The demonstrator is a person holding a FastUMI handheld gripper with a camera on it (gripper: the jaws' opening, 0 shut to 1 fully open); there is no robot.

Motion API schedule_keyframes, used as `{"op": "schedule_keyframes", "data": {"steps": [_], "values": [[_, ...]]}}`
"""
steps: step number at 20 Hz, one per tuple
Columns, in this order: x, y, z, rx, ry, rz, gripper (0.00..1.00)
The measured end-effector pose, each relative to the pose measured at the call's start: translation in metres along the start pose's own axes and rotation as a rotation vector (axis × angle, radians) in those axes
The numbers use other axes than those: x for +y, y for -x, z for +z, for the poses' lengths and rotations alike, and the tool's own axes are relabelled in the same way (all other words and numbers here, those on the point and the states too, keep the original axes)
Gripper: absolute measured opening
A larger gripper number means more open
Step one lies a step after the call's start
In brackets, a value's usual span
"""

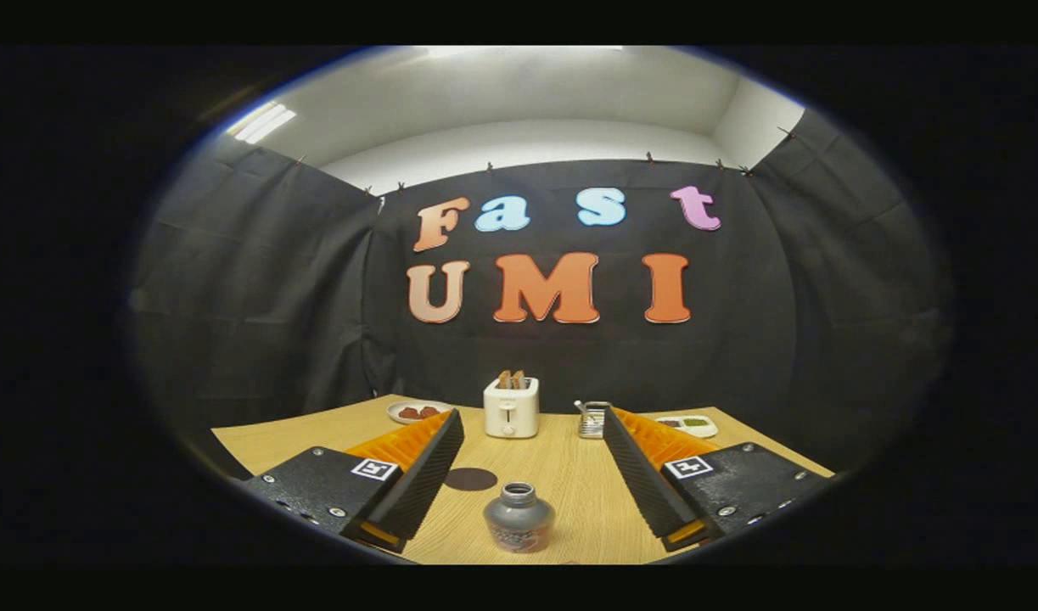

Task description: Take the bottle from table, then pour the juice into the cup, finally place the bottle on the coaster

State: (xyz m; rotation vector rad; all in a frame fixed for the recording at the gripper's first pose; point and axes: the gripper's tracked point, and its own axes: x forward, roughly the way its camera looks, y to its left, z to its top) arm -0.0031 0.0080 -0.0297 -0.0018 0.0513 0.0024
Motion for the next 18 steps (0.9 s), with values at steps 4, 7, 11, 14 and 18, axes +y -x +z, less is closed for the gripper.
{"op": "schedule_keyframes", "data": {"steps": [4,7,11,14,18], "values": [[0.009,0.004,-0.024,0.037,0.004,0.022,0.98],[0.008,0.005,-0.046,0.077,0.005,0.022,0.98],[0.014,0.005,-0.073,0.124,-0.019,0.045,0.98],[0.014,0.004,-0.091,0.149,-0.021,0.047,0.98],[0.015,0.003,-0.115,0.187,-0.026,0.052,0.96]]}}
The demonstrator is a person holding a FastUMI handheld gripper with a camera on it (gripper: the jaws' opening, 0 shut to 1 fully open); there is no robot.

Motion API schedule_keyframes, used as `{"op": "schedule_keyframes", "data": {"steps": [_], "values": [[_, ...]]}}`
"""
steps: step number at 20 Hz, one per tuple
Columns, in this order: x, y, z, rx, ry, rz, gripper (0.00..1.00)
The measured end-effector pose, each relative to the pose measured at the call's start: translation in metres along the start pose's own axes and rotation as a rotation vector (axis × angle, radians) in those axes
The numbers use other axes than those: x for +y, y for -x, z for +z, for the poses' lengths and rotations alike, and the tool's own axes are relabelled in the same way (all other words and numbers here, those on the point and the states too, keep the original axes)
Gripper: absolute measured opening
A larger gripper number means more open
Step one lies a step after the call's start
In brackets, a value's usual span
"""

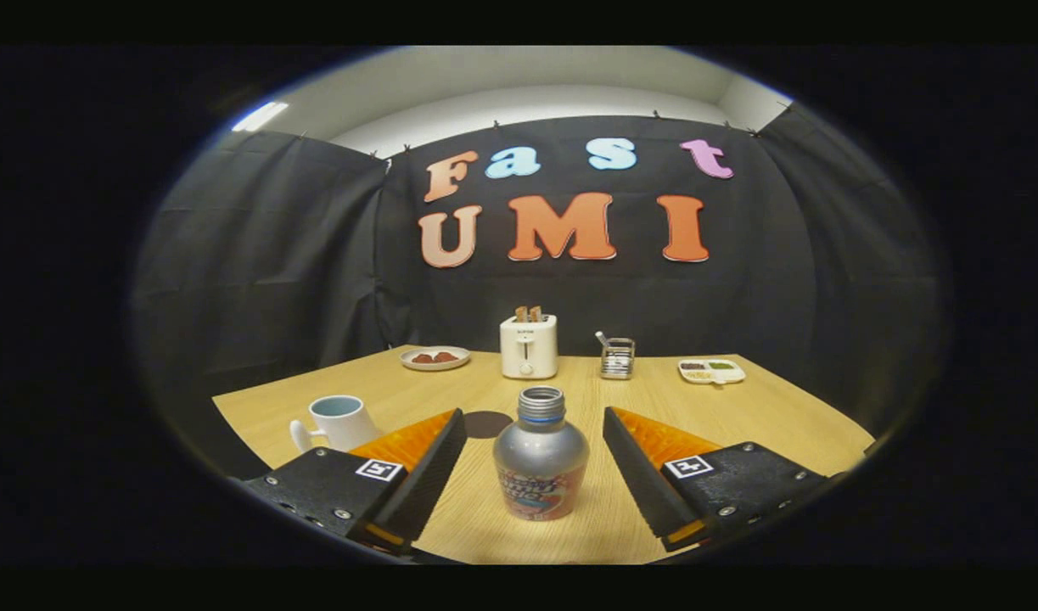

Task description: Take the bottle from table, then pour the juice into the cup, finally place the bottle on the coaster

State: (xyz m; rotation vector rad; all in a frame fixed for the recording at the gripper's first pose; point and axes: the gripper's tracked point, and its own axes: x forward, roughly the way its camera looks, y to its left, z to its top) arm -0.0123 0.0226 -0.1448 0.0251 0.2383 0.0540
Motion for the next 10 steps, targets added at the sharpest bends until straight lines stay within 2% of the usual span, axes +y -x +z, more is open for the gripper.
{"op": "schedule_keyframes", "data": {"steps": [7,9,10], "values": [[0.000,-0.016,-0.043,0.070,-0.029,-0.005,0.96],[-0.003,-0.020,-0.054,0.089,-0.039,-0.018,0.88],[-0.003,-0.022,-0.059,0.101,-0.048,-0.023,0.88]]}}
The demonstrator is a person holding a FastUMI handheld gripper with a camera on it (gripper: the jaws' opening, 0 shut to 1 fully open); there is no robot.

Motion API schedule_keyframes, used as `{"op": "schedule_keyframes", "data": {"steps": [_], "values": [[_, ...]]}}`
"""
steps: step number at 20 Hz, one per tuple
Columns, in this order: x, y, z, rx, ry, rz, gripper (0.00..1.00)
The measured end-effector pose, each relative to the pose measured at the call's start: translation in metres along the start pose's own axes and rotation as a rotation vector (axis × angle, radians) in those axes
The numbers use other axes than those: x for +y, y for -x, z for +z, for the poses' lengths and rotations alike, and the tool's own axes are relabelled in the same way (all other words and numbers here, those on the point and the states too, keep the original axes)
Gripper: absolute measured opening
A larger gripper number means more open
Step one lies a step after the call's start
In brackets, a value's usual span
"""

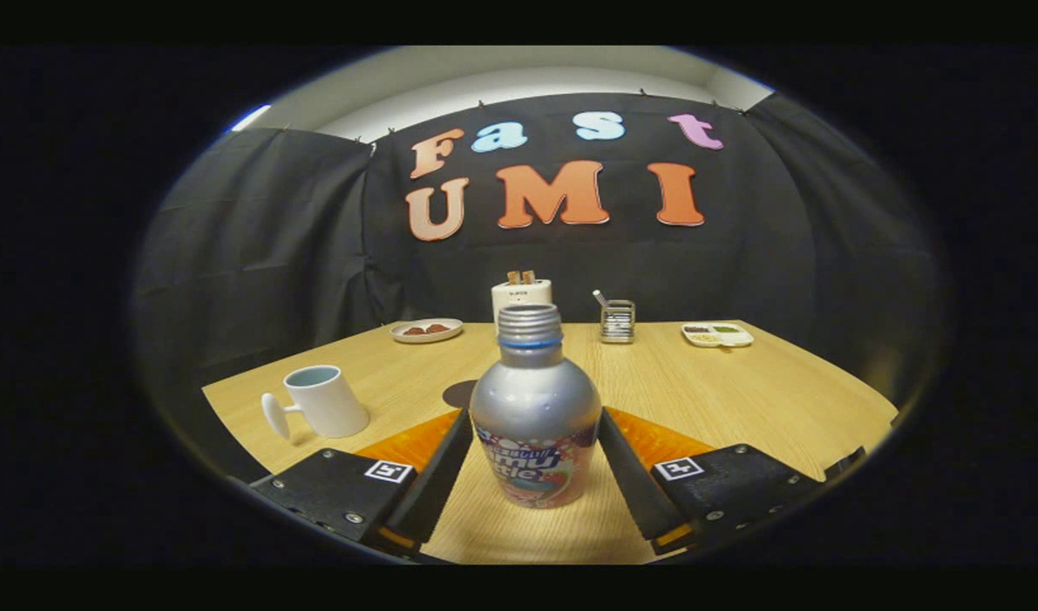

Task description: Take the bottle from table, then pour the juice into the cup, finally place the bottle on the coaster

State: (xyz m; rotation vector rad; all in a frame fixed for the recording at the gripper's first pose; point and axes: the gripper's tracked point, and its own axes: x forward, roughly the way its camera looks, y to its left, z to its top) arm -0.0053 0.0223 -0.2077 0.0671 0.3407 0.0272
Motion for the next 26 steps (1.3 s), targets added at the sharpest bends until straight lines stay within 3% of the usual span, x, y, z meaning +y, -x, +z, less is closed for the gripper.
{"op": "schedule_keyframes", "data": {"steps": [5,7,12,19,26], "values": [[-0.002,-0.007,-0.020,0.047,-0.012,-0.018,0.87],[0.000,-0.009,-0.019,0.046,-0.016,-0.023,0.81],[0.008,-0.009,-0.005,0.029,-0.002,-0.009,0.78],[0.014,-0.020,0.024,0.003,0.148,-0.028,0.76],[0.019,-0.033,0.059,-0.066,0.418,-0.085,0.75]]}}
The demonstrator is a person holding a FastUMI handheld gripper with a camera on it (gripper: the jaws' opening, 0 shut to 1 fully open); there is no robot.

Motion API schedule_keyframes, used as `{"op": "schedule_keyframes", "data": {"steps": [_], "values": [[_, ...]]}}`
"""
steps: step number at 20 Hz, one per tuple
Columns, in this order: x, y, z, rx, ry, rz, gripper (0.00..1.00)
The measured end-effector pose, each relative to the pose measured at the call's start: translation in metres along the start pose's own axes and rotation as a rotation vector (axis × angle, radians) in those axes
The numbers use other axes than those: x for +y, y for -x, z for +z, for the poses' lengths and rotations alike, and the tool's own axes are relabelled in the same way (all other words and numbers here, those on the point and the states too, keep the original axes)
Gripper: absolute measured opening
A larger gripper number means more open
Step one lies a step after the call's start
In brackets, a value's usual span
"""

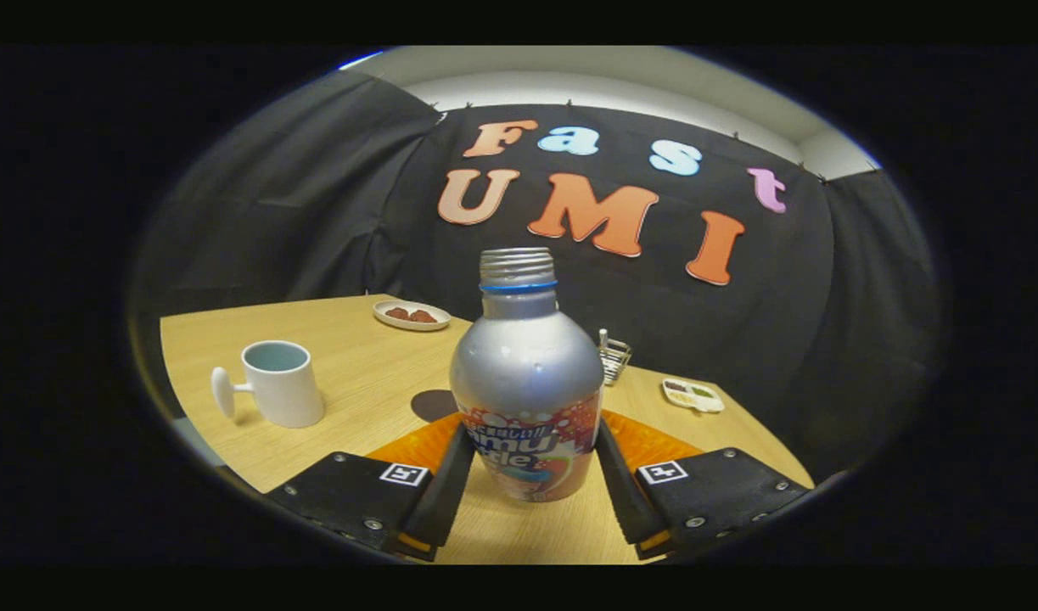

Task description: Take the bottle from table, then pour the juice into the cup, finally place the bottle on the coaster

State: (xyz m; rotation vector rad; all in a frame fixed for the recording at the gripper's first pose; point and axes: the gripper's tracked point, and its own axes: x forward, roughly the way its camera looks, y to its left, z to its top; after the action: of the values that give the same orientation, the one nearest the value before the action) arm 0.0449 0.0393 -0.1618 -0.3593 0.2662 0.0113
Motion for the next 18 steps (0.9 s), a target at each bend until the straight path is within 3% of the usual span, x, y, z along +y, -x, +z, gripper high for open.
{"op": "schedule_keyframes", "data": {"steps": [18], "values": [[0.025,-0.035,0.058,-0.164,0.666,-0.151,0.75]]}}
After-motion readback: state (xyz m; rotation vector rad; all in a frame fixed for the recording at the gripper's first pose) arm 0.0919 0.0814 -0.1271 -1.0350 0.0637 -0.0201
